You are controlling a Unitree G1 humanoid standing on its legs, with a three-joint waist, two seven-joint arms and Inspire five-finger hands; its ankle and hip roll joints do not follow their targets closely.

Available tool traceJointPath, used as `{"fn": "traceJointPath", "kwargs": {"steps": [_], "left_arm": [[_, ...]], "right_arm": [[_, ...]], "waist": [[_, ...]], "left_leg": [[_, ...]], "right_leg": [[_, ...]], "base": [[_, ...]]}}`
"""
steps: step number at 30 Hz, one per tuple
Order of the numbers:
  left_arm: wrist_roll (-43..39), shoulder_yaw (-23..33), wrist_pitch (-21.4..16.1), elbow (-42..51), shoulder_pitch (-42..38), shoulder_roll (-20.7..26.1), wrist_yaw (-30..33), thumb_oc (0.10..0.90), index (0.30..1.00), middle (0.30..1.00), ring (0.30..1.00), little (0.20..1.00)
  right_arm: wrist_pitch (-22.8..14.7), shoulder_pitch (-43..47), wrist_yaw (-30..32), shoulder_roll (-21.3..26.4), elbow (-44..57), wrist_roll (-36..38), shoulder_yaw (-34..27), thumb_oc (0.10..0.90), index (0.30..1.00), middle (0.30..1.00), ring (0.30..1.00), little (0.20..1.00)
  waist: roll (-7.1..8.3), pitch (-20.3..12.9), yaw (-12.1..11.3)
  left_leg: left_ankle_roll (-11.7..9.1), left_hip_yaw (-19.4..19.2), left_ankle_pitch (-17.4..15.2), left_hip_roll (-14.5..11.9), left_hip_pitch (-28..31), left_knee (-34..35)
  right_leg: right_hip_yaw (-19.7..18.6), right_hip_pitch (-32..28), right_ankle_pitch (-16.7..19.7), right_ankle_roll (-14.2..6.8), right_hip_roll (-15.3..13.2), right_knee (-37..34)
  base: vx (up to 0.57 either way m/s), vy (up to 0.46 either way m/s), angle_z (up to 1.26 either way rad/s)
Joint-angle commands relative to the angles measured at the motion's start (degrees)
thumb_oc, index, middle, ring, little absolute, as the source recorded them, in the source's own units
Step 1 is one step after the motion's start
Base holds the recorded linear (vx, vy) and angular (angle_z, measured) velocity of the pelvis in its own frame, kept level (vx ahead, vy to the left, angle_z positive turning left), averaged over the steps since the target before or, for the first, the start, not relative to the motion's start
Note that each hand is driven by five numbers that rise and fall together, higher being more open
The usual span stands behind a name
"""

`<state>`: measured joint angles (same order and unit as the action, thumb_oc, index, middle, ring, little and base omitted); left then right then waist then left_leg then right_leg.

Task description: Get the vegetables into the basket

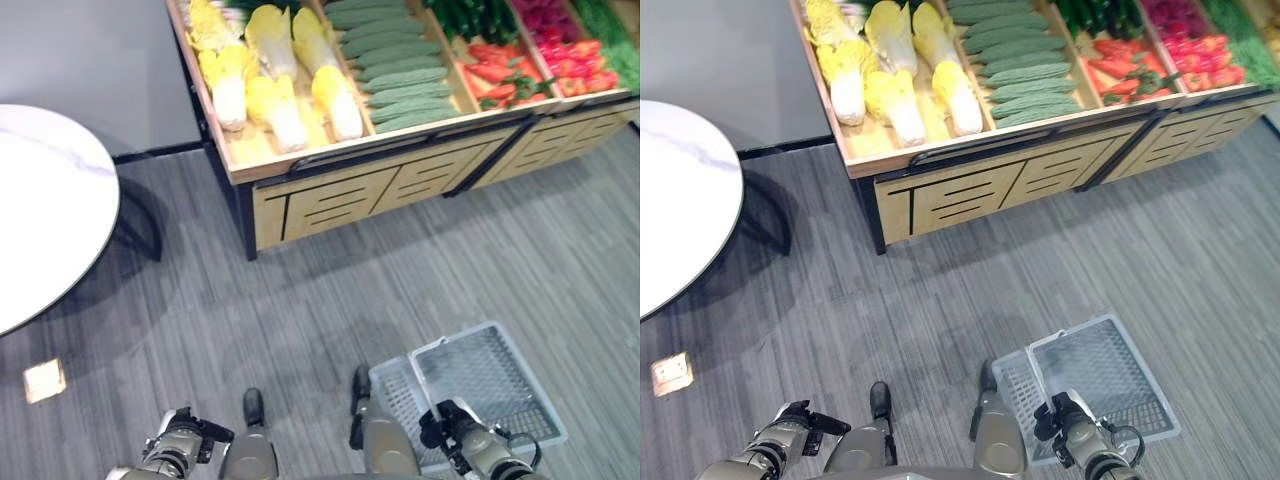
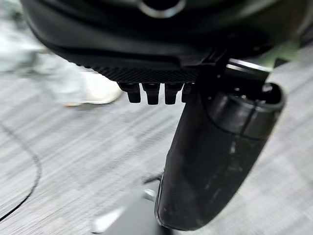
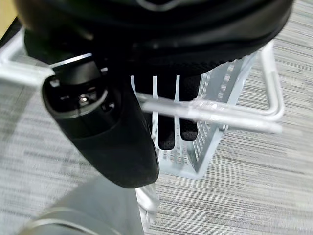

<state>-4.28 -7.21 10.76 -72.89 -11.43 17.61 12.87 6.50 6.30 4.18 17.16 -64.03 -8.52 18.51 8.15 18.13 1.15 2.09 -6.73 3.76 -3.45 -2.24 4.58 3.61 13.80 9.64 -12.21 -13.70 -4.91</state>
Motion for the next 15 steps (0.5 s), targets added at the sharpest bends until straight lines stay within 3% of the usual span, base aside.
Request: {"fn": "traceJointPath", "kwargs": {"steps": [1, 3, 7, 15], "left_arm": [[2.32, -0.08, 0.05, 0.46, 0.43, 1.07, 0.71, 0.9, 1.0, 1.0, 1.0, 1.0], [2.46, 0.1, 0.13, 0.22, 0.71, 1.3, 0.7, 0.9, 1.0, 1.0, 1.0, 1.0], [2.64, 0.9, 0.52, -0.22, 1.73, 1.27, 0.76, 0.9, 1.0, 1.0, 1.0, 1.0], [-2.24, 4.53, -0.07, 0.66, 3.6, 0.98, 3.78, 0.9, 1.0, 1.0, 1.0, 1.0]], "right_arm": [[0.1, -0.65, -0.6, 0.89, 1.09, 0.15, 0.51, 0.4, 0.3, 0.3, 0.3, 0.3], [0.02, -0.61, -0.7, 0.83, 1.47, -0.11, 0.72, 0.4, 0.3, 0.3, 0.3, 0.3], [0.18, -0.34, -0.98, 0.88, 1.7, -0.89, 1.19, 0.4, 0.3, 0.3, 0.3, 0.3], [0.54, 0.56, -0.79, 2.74, 0.69, -2.13, 2.33, 0.4, 0.3, 0.3, 0.3, 0.3]], "waist": [[-0.2, 2.53, 0.64], [0.22, 2.42, 0.65], [0.53, 1.22, -0.02], [-3.03, -2.1, -1.91]], "left_leg": [[-5.45, 2.46, -5.72, 0.05, 0.94, -5.66], [-5.55, 3.2, -6.1, 0.27, 1.11, -6.16], [-6.24, 3.88, -6.31, 0.05, 1.22, -6.56], [-9.5, 7.78, -4.88, -4.13, 1.61, -6.75]], "right_leg": [[-1.16, 2.41, 4.36, -2.22, -1.2, 6.54], [-0.61, 2.07, 4.79, -2.16, -1.01, 6.37], [0.24, 0.27, 3.73, -1.87, -0.78, 6.18], [4.76, -5.21, -1.26, 0.91, 1.84, 5.31]], "base": [[0.1, -0.115, 1.39], [0.09, -0.127, 1.01], [0.05, -0.12, 0.0], [0.05, -0.194, 0.27]]}}
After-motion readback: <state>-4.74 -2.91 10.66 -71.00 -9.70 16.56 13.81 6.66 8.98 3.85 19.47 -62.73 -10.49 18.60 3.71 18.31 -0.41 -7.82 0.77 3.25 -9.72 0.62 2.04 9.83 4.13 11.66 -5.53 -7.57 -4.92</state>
